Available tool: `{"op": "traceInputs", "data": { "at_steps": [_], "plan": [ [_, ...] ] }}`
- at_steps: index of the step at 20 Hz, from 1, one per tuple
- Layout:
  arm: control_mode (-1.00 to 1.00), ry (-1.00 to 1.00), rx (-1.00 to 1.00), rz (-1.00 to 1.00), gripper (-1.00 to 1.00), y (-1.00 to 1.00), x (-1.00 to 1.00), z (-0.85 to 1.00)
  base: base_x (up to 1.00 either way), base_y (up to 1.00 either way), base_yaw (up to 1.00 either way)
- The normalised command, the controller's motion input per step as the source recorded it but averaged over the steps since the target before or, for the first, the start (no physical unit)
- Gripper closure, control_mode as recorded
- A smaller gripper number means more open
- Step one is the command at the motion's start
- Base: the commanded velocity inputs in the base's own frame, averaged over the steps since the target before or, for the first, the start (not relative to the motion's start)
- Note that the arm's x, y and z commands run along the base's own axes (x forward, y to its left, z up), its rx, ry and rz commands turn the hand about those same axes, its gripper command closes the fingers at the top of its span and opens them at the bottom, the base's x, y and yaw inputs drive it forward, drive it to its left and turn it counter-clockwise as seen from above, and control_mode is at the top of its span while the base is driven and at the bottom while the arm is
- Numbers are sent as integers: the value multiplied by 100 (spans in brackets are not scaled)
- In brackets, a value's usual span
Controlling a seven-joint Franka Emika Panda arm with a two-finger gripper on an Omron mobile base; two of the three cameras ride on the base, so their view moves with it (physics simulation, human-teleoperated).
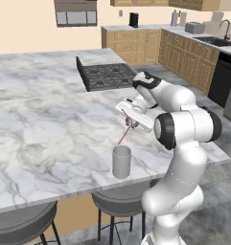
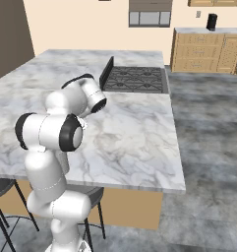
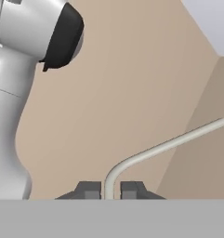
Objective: Take a straw from the drawer in front and place it inside the glass cup on the dining counter.
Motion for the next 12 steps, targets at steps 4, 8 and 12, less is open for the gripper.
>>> {"op": "traceInputs", "data": {
  "at_steps": [4,8,12],
  "plan": [
    [-100,11,0,0,100,0,0,-13,0,0,0],
    [-100,10,0,0,100,0,0,-10,0,0,0],
    [-100,6,0,0,100,0,0,0,0,0,0]
  ]
}}
